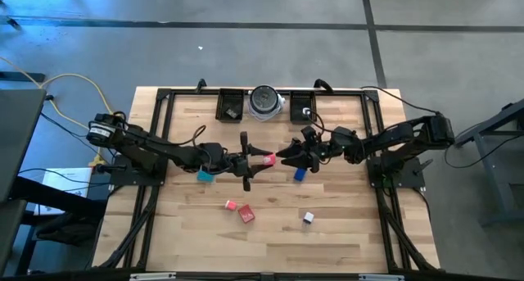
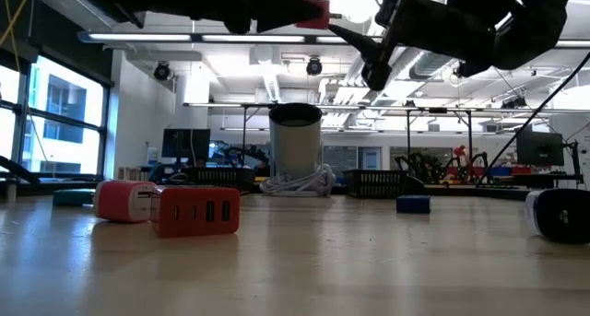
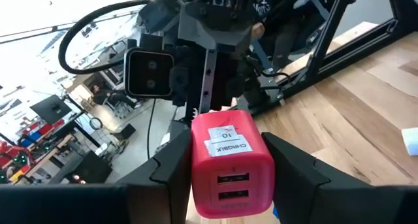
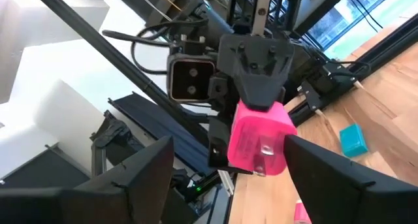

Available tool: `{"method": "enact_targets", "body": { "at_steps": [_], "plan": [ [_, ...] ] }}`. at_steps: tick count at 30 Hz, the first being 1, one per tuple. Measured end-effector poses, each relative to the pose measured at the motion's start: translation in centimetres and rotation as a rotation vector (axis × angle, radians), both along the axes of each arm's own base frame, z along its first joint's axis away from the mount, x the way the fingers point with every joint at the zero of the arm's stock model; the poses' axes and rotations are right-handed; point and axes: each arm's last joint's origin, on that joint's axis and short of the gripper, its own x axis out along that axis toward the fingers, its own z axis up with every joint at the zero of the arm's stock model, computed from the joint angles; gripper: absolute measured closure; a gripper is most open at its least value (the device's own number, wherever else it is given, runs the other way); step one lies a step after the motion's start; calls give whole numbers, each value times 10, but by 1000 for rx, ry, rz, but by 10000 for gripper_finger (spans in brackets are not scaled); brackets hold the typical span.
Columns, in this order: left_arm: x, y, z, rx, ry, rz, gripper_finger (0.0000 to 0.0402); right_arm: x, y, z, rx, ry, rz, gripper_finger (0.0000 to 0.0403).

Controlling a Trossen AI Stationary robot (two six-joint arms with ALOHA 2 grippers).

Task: Pick & Place Office items
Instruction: Put the pink charger adapter into the right black basket

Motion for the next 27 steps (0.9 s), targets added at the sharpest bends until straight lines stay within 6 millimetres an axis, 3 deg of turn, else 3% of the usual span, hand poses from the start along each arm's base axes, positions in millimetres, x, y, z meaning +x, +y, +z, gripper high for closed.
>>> {"method": "enact_targets", "body": {
  "at_steps": [18, 27],
  "plan": [
    [5, -2, 5, -15, 45, -12, 254, 28, 0, -10, -1, 44, 55, 127],
    [5, -2, 5, -11, 41, -10, 254, 28, 0, -8, -12, 22, 75, 173]
  ]
}}
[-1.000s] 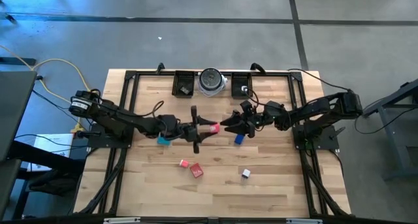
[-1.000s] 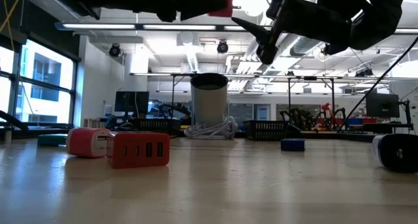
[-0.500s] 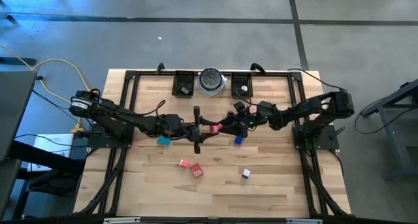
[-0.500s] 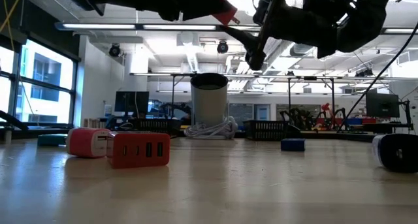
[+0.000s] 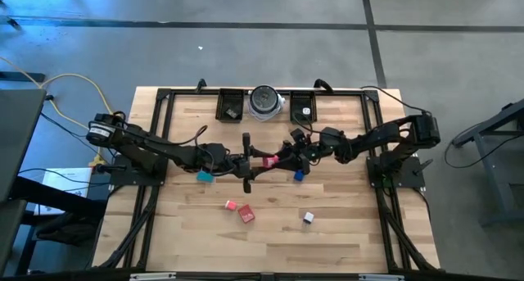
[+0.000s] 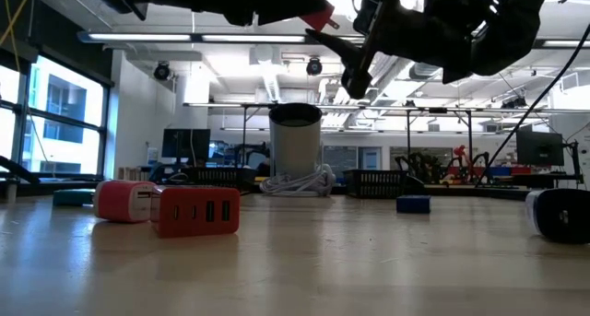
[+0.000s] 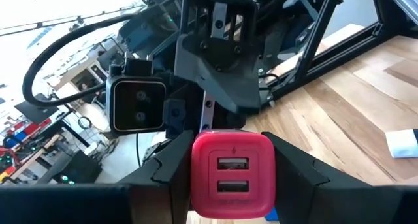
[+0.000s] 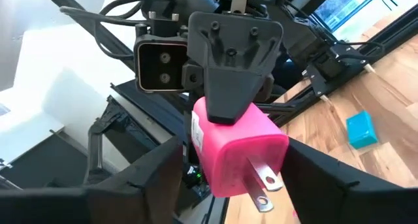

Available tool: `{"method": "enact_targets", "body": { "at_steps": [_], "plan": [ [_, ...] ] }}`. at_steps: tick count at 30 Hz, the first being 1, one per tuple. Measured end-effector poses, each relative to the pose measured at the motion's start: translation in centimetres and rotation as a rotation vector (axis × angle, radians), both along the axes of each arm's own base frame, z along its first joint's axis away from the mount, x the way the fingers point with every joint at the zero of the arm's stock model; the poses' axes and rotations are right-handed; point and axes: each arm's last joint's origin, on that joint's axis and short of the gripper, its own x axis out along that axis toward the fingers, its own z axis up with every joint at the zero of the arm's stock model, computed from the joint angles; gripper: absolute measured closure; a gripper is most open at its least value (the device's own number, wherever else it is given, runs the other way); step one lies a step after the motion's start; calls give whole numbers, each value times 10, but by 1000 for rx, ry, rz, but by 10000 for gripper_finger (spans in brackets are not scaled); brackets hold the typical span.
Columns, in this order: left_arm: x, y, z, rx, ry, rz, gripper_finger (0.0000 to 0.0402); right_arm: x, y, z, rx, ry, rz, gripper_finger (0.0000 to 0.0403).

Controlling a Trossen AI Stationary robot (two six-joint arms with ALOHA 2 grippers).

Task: Pick & Place Office items
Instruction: Put the pink charger adapter into the right black basket

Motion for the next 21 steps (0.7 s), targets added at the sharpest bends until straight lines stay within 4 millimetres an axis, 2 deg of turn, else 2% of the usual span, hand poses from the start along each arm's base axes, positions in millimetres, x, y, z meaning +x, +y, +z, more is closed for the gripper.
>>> {"method": "enact_targets", "body": {
  "at_steps": [10, 16, 21],
  "plan": [
    [0, 0, 1, 14, -4, -1, 254, -1, 0, 0, -22, -11, 9, 253],
    [0, 0, 1, 13, -8, -1, 250, -1, 0, 0, -40, -21, 15, 254],
    [0, -2, -1, -32, -11, 10, 200, -2, 2, 4, -102, -71, 33, 256]
  ]
}}
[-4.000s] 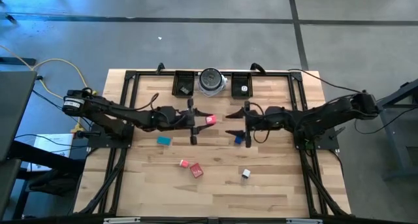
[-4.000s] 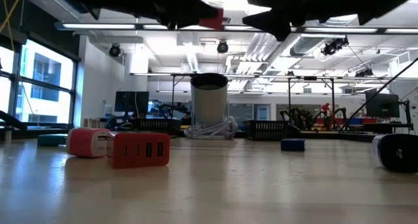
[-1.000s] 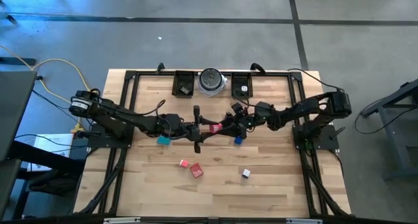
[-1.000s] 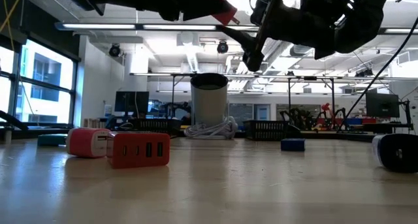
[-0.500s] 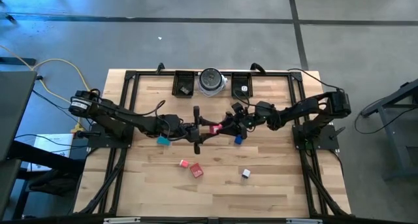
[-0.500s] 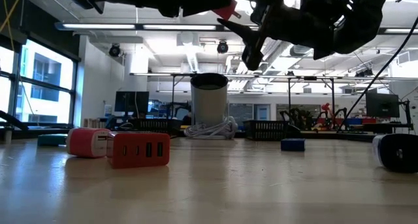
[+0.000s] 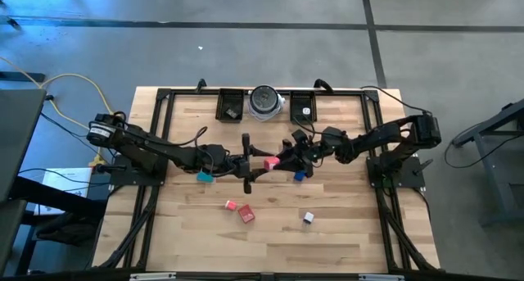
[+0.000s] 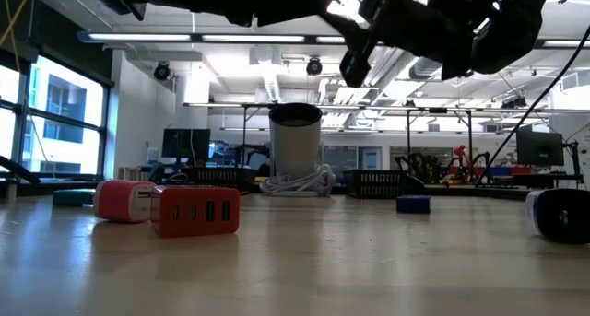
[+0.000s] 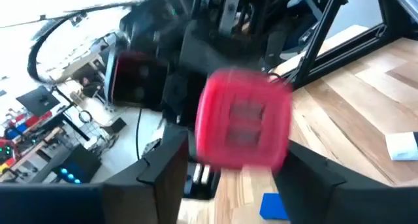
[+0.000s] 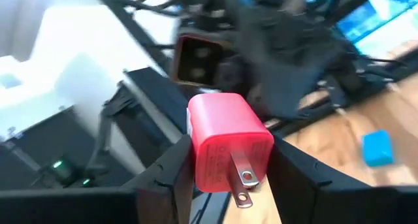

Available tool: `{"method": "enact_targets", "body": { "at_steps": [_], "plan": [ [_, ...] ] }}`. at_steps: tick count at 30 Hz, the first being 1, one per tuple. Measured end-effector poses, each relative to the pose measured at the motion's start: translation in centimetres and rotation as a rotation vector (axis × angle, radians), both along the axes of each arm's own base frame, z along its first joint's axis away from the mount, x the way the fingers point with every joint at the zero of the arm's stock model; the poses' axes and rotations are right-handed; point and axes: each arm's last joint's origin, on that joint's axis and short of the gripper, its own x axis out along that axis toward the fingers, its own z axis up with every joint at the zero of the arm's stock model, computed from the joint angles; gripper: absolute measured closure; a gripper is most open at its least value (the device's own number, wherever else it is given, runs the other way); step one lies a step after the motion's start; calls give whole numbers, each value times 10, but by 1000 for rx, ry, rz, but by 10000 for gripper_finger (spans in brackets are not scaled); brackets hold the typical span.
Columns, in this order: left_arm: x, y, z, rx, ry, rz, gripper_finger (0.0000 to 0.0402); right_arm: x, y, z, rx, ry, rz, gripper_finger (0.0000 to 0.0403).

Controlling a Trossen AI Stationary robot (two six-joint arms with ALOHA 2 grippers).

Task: Pick & Place Office items
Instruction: Put the pink charger adapter into the right black basket

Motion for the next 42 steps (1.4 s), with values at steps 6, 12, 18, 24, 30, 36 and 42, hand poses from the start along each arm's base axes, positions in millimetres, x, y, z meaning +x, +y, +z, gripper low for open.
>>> {"method": "enact_targets", "body": {
  "at_steps": [6, 12, 18, 24, 30, 36, 42],
  "plan": [
    [0, 0, 2, -16, -17, -4, 185, -1, -1, 2, -8, -22, 10, 256],
    [-6, -8, 9, -21, -40, 39, 183, -1, -5, 2, -8, -21, 30, 257],
    [-26, -21, 27, -27, -35, 86, 182, -3, -9, 5, -19, -23, 50, 257],
    [-59, -24, 46, -91, -13, 84, 181, -22, -10, 6, -50, -39, 53, 257],
    [-87, -17, 59, -159, -3, 77, 181, -54, -19, 13, -117, -41, -9, 257],
    [-94, -14, 57, -197, 45, 83, 181, -82, -24, 29, -250, 39, -155, 257],
    [-94, -14, 52, -204, 90, 88, 181, -106, -22, 33, -371, 176, -360, 257]
  ]
}}
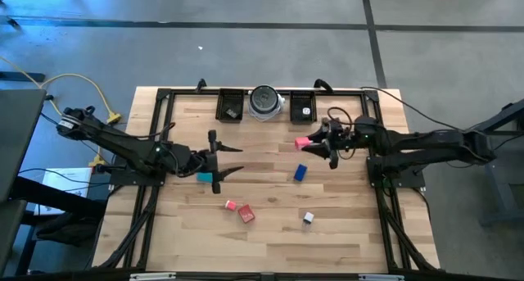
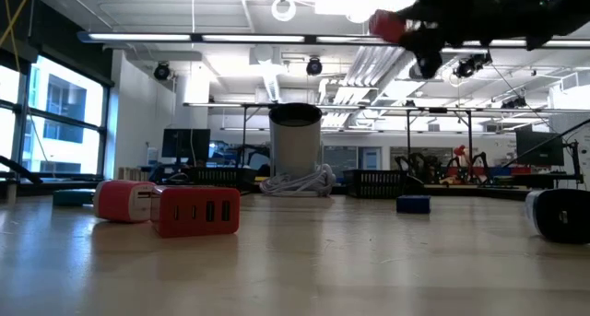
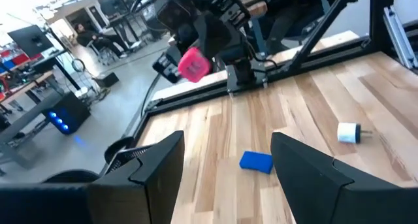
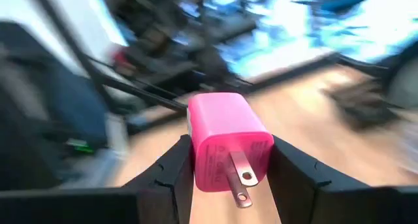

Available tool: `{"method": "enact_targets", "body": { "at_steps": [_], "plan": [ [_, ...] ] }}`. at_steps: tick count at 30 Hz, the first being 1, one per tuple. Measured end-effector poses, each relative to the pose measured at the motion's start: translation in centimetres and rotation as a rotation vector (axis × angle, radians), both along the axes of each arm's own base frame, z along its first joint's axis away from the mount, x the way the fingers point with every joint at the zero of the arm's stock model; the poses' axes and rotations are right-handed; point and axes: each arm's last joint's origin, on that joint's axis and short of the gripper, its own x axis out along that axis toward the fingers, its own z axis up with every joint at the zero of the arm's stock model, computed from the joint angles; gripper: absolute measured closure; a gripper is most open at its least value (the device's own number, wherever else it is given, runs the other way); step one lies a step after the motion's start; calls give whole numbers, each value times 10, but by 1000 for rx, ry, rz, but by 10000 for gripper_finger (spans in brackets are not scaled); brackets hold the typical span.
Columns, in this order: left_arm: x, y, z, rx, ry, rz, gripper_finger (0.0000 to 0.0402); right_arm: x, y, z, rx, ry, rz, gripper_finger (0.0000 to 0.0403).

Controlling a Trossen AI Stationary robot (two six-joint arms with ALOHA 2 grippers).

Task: Pick & Place Office items
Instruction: Put the pink charger adapter into the right black basket

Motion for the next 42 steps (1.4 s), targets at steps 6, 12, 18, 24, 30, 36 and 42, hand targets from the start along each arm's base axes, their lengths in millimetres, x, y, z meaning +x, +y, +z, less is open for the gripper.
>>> {"method": "enact_targets", "body": {
  "at_steps": [6, 12, 18, 24, 30, 36, 42],
  "plan": [
    [-1, 0, 1, -2, -2, 0, 181, -8, 3, -13, -111, 181, -174, 257],
    [-2, 1, 1, -6, -4, 23, 181, -9, 0, -14, -163, 197, -232, 257],
    [-2, 1, -2, -36, 17, 29, 181, -11, -17, -14, -165, 242, -328, 257],
    [-2, 1, -2, -45, 24, 31, 181, -10, -39, -3, -171, 246, -347, 257],
    [-3, 2, -7, -65, 64, 36, 181, -16, -64, 0, -192, 274, -378, 257],
    [-4, 0, -10, -90, 92, -1, 181, -24, -82, 9, -187, 157, -301, 257],
    [-4, -1, -12, -104, 106, -4, 181, -36, -83, 7, -180, 163, -297, 257]
  ]
}}
